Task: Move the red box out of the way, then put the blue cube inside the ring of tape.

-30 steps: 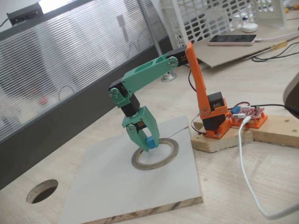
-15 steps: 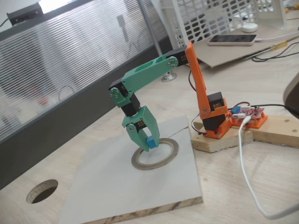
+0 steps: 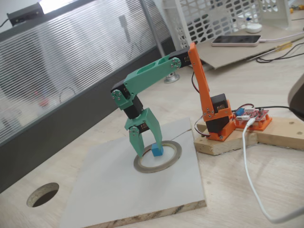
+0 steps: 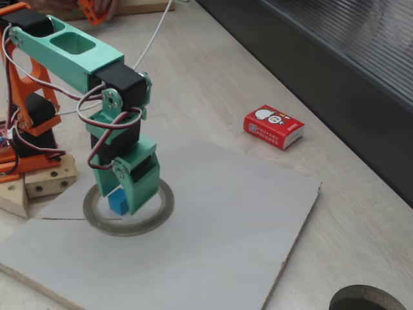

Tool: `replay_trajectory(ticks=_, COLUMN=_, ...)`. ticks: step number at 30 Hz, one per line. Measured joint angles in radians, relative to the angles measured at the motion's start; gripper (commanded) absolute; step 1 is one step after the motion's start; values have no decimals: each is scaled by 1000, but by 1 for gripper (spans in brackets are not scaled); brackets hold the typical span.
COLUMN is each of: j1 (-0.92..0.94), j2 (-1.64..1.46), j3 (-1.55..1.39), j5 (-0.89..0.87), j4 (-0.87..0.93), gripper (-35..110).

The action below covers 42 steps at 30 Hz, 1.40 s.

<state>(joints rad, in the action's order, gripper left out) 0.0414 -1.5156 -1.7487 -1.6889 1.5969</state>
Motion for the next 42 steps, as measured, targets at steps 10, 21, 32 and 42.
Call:
replay_trajectory(ticks=10, j1=-2, j2=-37, j3=0, j5=0, j4=0, gripper=47)
replay_trajectory(ticks=21, j1=0, j2=-241, j3=0, j5=0, j4=8, gripper=17)
replay_trajectory(ticks=32, j1=-3, j2=-515, j3=-3, j5=2, j4=120, gripper=4)
replay_trajectory(ticks=42, j1=-3, j2=-684, j3=-173, j5=2, j4=388, gripper=4)
